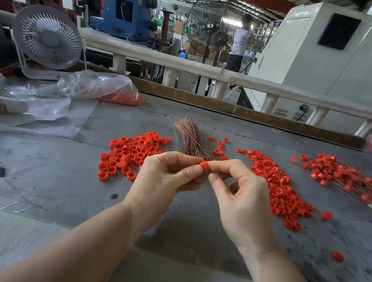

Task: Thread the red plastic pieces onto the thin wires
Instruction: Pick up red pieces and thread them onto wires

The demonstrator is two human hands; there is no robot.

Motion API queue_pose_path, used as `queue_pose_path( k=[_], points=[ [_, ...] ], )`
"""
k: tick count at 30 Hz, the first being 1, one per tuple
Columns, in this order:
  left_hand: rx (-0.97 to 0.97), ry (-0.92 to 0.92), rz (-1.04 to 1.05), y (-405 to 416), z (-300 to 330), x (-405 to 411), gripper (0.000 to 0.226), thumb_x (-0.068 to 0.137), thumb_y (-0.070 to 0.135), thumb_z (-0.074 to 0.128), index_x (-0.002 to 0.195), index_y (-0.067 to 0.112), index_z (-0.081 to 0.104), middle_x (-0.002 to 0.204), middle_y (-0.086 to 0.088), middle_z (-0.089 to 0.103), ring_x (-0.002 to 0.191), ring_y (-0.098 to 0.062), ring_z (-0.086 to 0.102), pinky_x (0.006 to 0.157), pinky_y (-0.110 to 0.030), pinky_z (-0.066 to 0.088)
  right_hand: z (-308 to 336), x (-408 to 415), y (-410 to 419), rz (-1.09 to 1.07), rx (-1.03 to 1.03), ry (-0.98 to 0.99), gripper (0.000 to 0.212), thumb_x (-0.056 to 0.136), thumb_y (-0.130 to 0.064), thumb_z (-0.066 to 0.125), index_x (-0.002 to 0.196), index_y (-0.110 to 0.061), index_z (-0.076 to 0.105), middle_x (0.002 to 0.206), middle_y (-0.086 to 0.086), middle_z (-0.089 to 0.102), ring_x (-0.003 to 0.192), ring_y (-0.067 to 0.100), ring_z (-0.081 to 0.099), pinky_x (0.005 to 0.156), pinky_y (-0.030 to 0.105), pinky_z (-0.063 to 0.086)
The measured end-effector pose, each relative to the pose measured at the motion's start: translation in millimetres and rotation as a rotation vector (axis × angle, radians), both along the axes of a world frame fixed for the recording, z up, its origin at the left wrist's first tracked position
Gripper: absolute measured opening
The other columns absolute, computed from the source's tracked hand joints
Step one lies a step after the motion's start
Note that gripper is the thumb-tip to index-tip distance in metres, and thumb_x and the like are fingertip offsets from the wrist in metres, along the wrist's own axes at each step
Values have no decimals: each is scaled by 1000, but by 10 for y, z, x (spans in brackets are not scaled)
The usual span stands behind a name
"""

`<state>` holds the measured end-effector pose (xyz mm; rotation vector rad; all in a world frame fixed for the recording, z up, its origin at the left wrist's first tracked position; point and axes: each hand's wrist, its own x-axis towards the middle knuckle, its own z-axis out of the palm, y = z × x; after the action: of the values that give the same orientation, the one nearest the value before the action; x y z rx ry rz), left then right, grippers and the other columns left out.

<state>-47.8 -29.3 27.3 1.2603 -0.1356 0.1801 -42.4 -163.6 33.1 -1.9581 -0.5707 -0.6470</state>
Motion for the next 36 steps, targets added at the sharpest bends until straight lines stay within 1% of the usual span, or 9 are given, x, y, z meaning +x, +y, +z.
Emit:
queue_pose_path(
  k=[6, 11, 16, 19, 22, 26, 29, 34, 36],
  points=[
    [11, -5, -13, -30, -5, 1, 14, 64, 18, 68, 75, 17, 75, 76, -5, 73, 71, -11, 67, 62, -18, 53, -16, -5, 4, -96, -52, -87, 17, 69, -8, 77, 81, -17, 68, 68, -19, 51, 62, 0, 50, 60, 7, 34],
    [-46, 109, -103, -24, -28, 43, 12, 77, 8, 65, 77, 12, 76, 75, -9, 71, 69, -11, 65, 63, -17, 53, -44, 20, -6, -172, -169, -215, 6, 72, -15, 71, 76, -13, 67, 74, -7, 60, 71, 14, 53, 68, 27, 42],
    [14, 107, -139, -8, -20, 31, 29, 52, 37, 75, 75, 18, 77, 74, -4, 71, 70, -8, 65, 60, -18, 51, -52, 8, -17, -223, -305, -305, 6, 75, -11, 70, 73, -8, 65, 75, 1, 63, 71, 23, 56, 65, 36, 44],
    [13, 102, -124, -7, -43, 43, 27, 46, 35, 77, 68, 19, 75, 71, -1, 71, 65, -6, 63, 59, -17, 51, -37, -7, -8, -189, -297, -299, 9, 73, -5, 74, 73, -7, 65, 74, 2, 64, 72, 24, 57, 63, 39, 48],
    [-61, 103, -153, 8, -59, 57, 24, 48, 25, 77, 68, 13, 72, 67, -3, 69, 58, -7, 61, 60, -17, 52, -26, -5, -9, -126, -246, -284, 7, 70, -4, 72, 73, -8, 67, 74, 0, 65, 73, 21, 59, 66, 36, 48],
    [-162, 128, -192, 3, -51, 67, 14, 58, 12, 70, 72, 9, 73, 70, -5, 70, 59, -7, 63, 60, -17, 54, -37, 20, 9, -86, -61, -163, 16, 69, -9, 69, 81, -20, 68, 73, -15, 61, 64, -2, 53, 62, 8, 38],
    [-226, 151, -199, -11, -36, 69, 13, 62, 8, 66, 72, 9, 74, 71, -5, 71, 61, -9, 66, 61, -18, 55, -57, 46, 19, -102, 31, -123, 23, 71, -15, 67, 89, -27, 65, 78, -13, 63, 66, 2, 55, 63, 8, 37],
    [-266, 152, -214, -33, -22, 65, 16, 81, -2, 53, 90, 2, 65, 71, -5, 68, 63, -9, 65, 63, -18, 55, -50, 79, -19, -163, 52, -134, 13, 73, -13, 64, 84, -19, 67, 74, -10, 63, 69, 7, 57, 64, 10, 40],
    [-257, 156, -213, -48, -18, 58, 19, 90, -5, 45, 92, 0, 63, 70, -4, 67, 62, -9, 64, 64, -18, 56, -54, 77, -21, -170, 18, -132, 12, 73, -12, 63, 83, -18, 67, 73, -9, 63, 68, 8, 57, 64, 9, 38]
  ],
)
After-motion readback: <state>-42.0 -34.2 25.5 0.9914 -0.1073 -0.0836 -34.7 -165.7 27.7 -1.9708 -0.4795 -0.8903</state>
